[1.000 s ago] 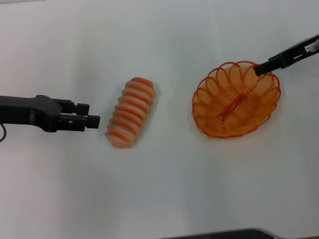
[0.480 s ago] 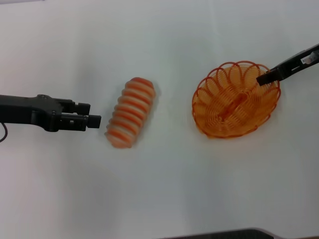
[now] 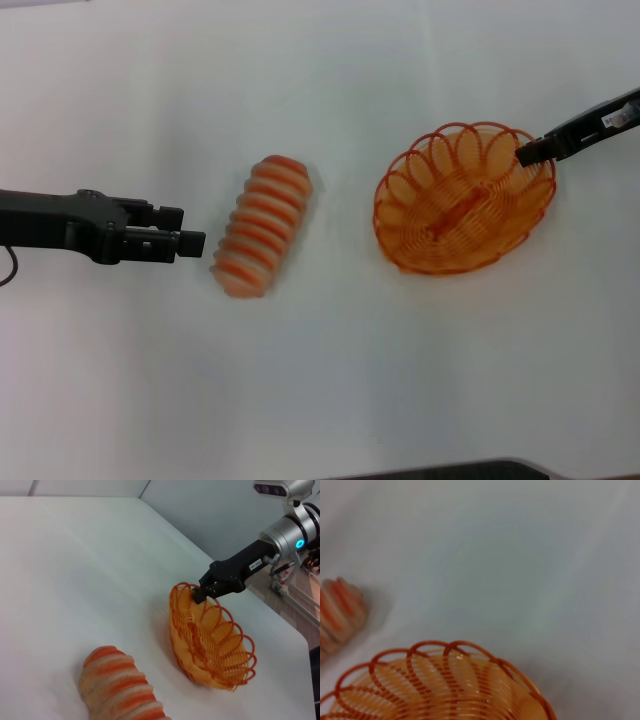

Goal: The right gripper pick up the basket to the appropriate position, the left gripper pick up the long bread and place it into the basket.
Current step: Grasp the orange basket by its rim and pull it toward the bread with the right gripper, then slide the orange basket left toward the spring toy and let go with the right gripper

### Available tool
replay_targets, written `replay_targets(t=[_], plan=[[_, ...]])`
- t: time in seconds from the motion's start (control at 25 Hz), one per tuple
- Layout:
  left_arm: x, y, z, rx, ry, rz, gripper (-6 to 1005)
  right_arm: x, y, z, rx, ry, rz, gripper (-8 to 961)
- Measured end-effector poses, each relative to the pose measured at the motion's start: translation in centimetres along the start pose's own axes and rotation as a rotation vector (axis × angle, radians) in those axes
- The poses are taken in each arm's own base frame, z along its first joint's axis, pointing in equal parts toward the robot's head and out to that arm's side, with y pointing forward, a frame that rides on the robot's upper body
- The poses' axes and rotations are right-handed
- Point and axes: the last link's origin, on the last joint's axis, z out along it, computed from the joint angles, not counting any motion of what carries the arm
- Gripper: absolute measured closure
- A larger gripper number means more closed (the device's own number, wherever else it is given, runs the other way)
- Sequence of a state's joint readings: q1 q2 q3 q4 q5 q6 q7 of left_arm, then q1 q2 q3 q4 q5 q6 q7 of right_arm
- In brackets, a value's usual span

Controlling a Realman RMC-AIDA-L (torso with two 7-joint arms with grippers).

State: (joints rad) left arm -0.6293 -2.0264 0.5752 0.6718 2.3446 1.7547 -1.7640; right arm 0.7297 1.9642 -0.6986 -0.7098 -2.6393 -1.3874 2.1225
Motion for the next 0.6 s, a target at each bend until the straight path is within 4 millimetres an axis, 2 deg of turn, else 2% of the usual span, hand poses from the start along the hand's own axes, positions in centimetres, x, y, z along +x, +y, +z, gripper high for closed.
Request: replay_targets(t=[0.08, 0.4, 0.48, 0.6], plan=[[0.0, 0.0, 0.0, -0.001, 0.000, 0.001, 327, 0.4, -0.1, -0.4, -0.031, -0.040, 0.029, 865], [0.2, -0.1, -0.1, 0.009, 0.006, 0.004, 325, 3.0, -1.3, -3.3, -0.162, -0.295, 0.208, 864], [0.3, -0.2, -0.1, 0.012, 0.010, 0.005, 325, 4.0, -1.5, -3.5, -0.181, -0.347, 0.271, 864], [0.6, -0.3, 0.0, 0.018, 0.013, 0.010, 326, 5.2, -1.3, -2.8, -0.202, -0.385, 0.354, 863]])
